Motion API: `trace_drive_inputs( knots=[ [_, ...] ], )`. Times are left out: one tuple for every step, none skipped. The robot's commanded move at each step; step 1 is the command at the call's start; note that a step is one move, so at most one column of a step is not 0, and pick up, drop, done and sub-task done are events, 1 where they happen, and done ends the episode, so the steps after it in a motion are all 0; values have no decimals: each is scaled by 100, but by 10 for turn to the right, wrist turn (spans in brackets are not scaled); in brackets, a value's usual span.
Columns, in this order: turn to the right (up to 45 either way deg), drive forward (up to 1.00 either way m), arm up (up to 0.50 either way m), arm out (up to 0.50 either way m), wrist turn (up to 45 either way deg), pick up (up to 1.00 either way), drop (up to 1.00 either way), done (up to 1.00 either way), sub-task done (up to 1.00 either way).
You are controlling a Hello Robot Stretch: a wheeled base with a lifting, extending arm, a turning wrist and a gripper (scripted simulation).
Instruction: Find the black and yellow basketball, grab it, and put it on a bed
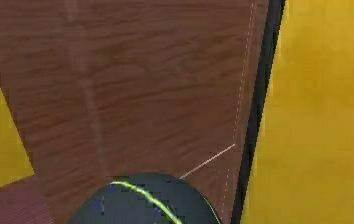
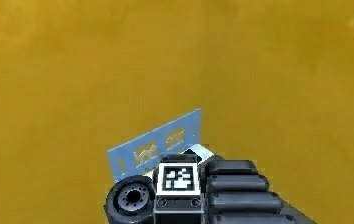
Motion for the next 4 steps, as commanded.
trace_drive_inputs(
  knots=[
    [-450, 0, 0, 0, 0, 0, 0, 0, 0],
    [-420, 0, 0, 0, 0, 0, 0, 0, 0],
    [450, 0, 0, 0, 0, 0, 0, 0, 0],
    [450, 0, 0, 0, 0, 0, 0, 0, 0]
  ],
)
